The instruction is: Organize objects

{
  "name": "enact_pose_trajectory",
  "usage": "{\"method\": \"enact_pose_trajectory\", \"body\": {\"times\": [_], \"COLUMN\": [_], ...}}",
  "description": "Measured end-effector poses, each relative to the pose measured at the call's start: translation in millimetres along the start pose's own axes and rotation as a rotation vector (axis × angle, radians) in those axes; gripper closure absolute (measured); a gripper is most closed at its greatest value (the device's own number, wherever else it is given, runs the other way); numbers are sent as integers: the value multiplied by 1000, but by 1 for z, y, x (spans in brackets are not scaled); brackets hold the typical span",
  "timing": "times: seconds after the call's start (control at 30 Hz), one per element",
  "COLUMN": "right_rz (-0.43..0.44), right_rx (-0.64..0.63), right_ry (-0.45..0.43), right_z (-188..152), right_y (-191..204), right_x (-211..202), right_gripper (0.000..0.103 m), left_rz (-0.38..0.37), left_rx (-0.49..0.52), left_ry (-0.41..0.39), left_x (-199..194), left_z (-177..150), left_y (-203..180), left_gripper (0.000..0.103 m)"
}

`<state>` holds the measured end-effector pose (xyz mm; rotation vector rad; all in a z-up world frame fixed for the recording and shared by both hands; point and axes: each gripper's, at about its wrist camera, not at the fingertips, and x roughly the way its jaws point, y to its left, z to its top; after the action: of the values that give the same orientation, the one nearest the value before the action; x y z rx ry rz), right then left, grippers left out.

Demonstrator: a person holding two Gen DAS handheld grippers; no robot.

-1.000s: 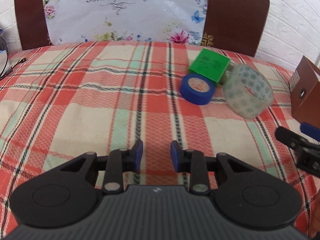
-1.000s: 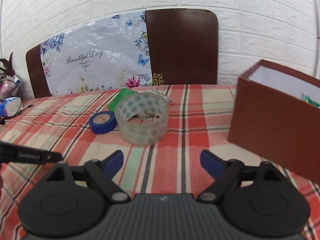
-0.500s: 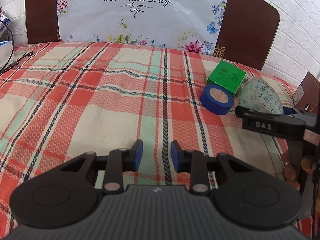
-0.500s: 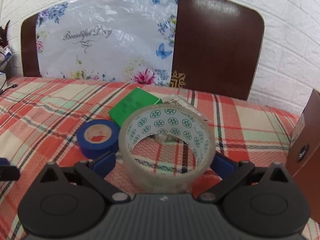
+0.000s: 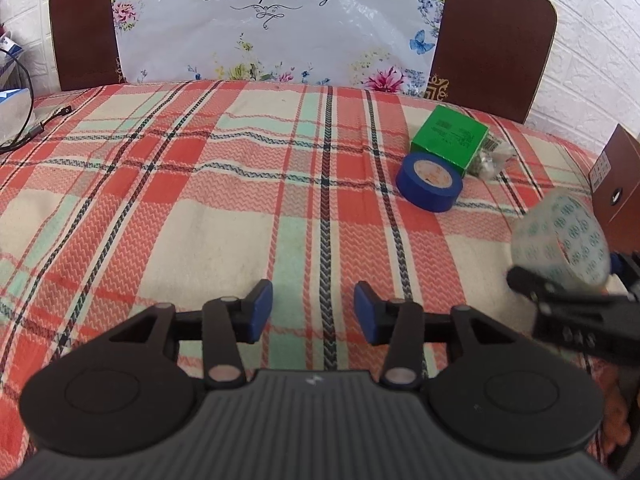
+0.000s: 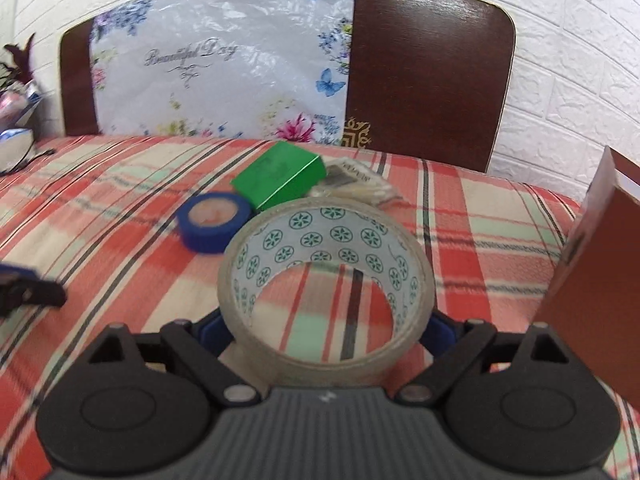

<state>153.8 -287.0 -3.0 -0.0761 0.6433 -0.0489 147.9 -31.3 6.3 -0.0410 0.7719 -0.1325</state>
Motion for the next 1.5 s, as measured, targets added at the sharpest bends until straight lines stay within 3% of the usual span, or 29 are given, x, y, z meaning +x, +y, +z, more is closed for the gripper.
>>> {"method": "enact_pose_trajectory", "body": {"times": [0.43,0.63,0.87,1.03,1.17,1.37,1.5], "right_rz": [47,62,87,92,102,114,124], "right_rx": [-27,-72,-34,-32,-24,-16,-7], "right_ry": [-11,-10,8,-4,-7,-14,-13], "right_z": [-67,-82,-91,-96,-96,-95,-94], "right_y": [11,16,9,6,3,0,-3], "right_x": [-95,-117,-126,-132,-133,-135,-135], "right_gripper": [10,9,6,6,6,6,5], "left_rz": [23,7,-8,-63,-134,-250,-229], "left_rx": [49,72,115,134,154,211,279], "left_ry": [45,66,54,49,21,29,54], "left_x": [-21,-31,-47,-64,-82,-93,-83], "left_z": [-16,-22,-24,-21,-16,-16,-23], "left_y": [-21,-35,-54,-70,-88,-120,-135], "left_gripper": [50,50,50,49,43,43,43]}}
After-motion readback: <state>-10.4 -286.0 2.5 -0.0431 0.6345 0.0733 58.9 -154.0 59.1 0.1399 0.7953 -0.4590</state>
